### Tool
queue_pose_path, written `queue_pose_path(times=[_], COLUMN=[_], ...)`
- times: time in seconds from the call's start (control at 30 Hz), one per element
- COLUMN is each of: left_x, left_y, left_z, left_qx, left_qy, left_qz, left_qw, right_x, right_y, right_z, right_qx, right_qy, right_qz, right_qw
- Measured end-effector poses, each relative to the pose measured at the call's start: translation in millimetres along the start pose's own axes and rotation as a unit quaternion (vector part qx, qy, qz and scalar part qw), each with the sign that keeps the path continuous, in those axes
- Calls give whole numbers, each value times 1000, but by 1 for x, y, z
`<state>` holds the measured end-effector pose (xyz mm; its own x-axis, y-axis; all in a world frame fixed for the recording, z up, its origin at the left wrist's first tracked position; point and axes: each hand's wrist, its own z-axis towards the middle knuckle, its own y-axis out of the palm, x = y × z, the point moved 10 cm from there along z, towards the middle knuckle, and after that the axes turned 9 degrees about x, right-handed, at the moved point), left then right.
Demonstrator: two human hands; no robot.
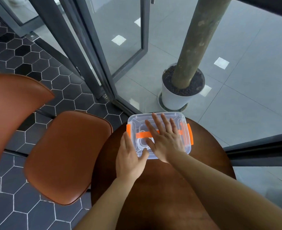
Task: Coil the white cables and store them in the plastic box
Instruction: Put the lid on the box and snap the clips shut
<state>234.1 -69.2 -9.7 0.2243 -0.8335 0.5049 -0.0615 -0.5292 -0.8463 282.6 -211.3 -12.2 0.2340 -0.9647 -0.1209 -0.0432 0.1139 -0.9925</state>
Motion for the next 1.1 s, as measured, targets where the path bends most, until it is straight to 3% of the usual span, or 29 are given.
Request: queue_pose_path(times=[0.13,0.23,0.33,0.47,0.53,0.63,0.67,0.73,0.8,0.87,0.97,1.1], left_x=[12,50,77,75,75,75,75,75,75,75,75,75], left_y=[-19,-11,19,37,39,41,42,41,40,40,41,41], left_z=[9,21,29,30,30,32,32,32,32,33,32,32], left_qx=[82,103,52,26,19,8,6,5,9,11,10,13], left_qy=[104,226,283,297,298,295,297,296,295,296,296,297], left_qz=[121,143,181,213,215,230,237,249,249,245,251,248], left_qw=[984,958,940,931,930,927,925,922,922,923,922,922], right_x=[-1,12,37,55,72,119,137,155,136,123,133,126], right_y=[-6,-17,-22,-31,-48,-71,-60,-22,8,12,-2,-20], right_z=[0,0,-1,-1,-13,-48,-60,-79,-85,-81,-77,-70], right_qx=[24,92,132,87,138,269,251,113,-32,-68,16,70], right_qy=[-10,25,129,266,291,342,399,505,510,467,458,402], right_qz=[28,145,324,485,485,355,341,404,518,535,449,279], right_qw=[999,985,928,828,813,827,813,754,686,700,767,869])
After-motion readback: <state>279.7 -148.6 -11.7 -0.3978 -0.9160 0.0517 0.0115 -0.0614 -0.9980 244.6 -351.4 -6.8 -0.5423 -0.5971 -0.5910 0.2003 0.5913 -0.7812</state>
